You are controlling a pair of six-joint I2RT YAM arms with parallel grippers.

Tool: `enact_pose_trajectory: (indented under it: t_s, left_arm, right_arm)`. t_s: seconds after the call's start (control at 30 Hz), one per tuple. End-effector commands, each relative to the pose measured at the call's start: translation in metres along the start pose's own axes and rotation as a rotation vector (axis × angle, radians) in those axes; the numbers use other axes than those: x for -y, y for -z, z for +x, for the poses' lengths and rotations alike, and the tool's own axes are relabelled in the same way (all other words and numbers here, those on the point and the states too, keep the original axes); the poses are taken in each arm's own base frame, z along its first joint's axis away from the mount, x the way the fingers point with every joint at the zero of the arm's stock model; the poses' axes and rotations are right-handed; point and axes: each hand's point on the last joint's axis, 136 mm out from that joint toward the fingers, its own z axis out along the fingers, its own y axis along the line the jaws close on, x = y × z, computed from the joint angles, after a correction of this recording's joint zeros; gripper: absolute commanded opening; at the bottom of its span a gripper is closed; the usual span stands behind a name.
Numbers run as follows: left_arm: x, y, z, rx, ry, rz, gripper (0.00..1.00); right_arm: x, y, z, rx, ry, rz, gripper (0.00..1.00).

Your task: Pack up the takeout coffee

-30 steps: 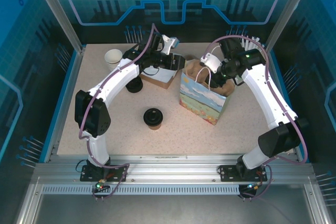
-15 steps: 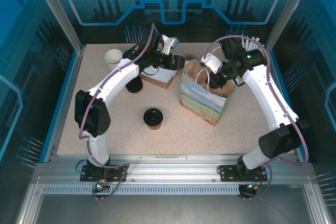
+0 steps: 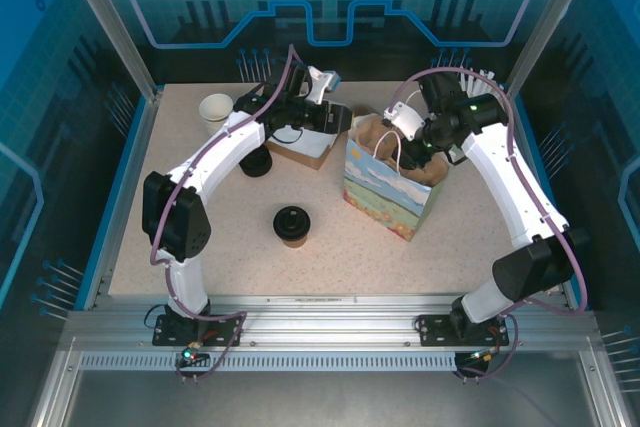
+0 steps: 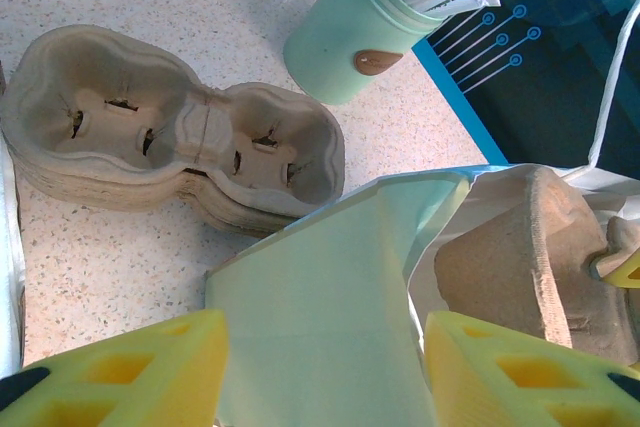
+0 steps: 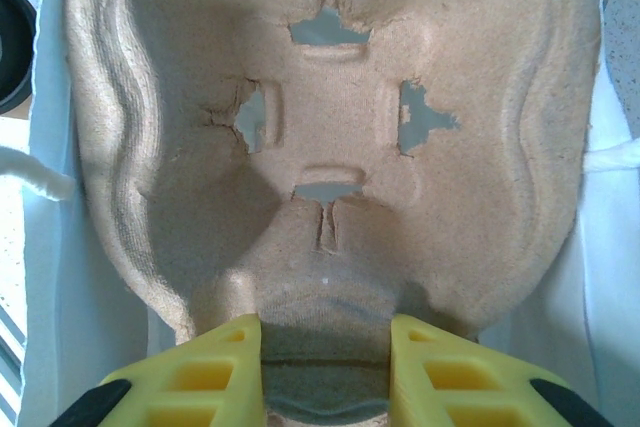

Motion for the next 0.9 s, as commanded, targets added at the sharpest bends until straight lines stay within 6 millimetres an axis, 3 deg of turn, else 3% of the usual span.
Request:
enact_pose_trajectory:
  t_s: [0.0,0.43,0.87]
  left_arm:
    - [-0.011,-0.006,0.009,-0.032,0.005,-0.016,0.56]
    - [-0.004,-0.002,0.004,-0.016,0.008,0.009,0.56]
    - [0.030,0.024,-0.026,0.093,0.001,0.092,0.69]
  right_arm:
    - [-0.009,-0.004,0.004,-0.042,-0.005,-0.031,0.29]
    - [-0.007,-0.011,0.005,-0.091,0.000,-0.016,0.29]
    - [-0.007,-0.022,0.009,-0.142,-0.002,0.011,0.30]
